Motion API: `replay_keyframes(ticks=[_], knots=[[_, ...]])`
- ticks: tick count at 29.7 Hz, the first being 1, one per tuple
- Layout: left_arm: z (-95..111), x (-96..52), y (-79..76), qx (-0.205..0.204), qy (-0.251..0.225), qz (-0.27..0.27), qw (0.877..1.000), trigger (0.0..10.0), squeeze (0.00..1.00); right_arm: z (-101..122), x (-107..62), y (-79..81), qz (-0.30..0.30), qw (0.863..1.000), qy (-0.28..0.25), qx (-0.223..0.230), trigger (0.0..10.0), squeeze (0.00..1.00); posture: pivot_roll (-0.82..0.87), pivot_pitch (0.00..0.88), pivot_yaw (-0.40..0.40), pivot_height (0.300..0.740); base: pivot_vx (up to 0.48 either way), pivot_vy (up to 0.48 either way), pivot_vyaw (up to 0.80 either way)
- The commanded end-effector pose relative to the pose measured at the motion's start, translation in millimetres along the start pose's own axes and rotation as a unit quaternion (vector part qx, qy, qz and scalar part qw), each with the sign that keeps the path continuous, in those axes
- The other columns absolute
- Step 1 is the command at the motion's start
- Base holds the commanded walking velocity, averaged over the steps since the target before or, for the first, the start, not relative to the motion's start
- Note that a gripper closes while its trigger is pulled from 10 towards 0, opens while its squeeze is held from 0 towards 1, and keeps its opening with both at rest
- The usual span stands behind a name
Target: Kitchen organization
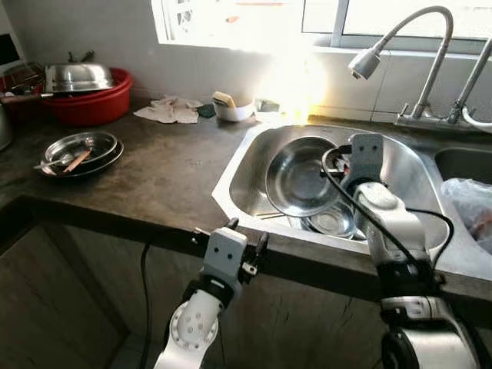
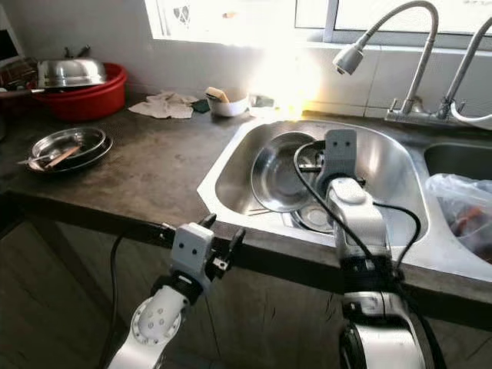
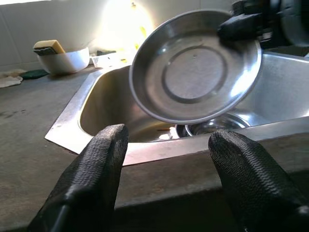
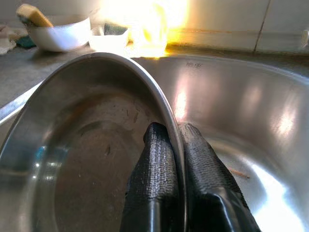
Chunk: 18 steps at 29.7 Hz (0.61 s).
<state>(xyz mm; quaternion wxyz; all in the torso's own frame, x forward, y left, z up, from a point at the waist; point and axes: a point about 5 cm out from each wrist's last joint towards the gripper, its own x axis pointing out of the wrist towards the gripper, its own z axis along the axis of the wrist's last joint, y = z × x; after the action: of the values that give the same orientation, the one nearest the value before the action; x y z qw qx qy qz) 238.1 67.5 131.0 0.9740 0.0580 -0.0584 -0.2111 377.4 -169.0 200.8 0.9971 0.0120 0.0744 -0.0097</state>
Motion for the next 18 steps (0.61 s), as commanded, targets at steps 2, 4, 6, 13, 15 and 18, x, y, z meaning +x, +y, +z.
replay_keyframes(ticks=[2,4,6,13,15,18], knots=[[3,-3.1,0.9,0.003,0.002,0.004,1.0,10.0,0.0,-3,10.3,1.7,0.01,0.999,0.035,0.011,10.0,0.0,0.13,0.018,-0.05,0.74,0.0,0.0,0.0],[3,-5.7,0.3,0.004,0.004,0.004,1.0,10.0,0.0,-13,13.6,5.3,0.022,0.997,0.068,0.012,10.0,0.0,0.13,0.029,-0.052,0.74,0.0,0.0,0.0],[2,-8.2,-0.8,0.005,0.008,0.005,1.0,10.0,0.0,-26,15.1,10.9,0.041,0.994,0.098,0.001,10.0,0.0,0.14,0.032,-0.055,0.74,0.0,0.0,0.0],[2,-7.8,1.1,0.004,0.011,0.011,1.0,10.0,0.0,-38,17.4,12.2,0.043,0.992,0.116,0.029,10.0,1.0,0.14,0.037,-0.061,0.74,0.0,0.0,0.0],[2,-7.5,1.1,0.005,0.012,0.011,1.0,10.0,0.0,-38,17.8,10.6,0.042,0.992,0.115,0.032,10.0,1.0,0.14,0.038,-0.06,0.74,0.0,0.0,0.0],[1,-8.0,1.0,0.005,0.014,0.011,1.0,10.0,0.0,-39,16.8,8.2,0.041,0.993,0.11,0.031,10.0,1.0,0.13,0.035,-0.057,0.74,0.0,0.0,0.0]])
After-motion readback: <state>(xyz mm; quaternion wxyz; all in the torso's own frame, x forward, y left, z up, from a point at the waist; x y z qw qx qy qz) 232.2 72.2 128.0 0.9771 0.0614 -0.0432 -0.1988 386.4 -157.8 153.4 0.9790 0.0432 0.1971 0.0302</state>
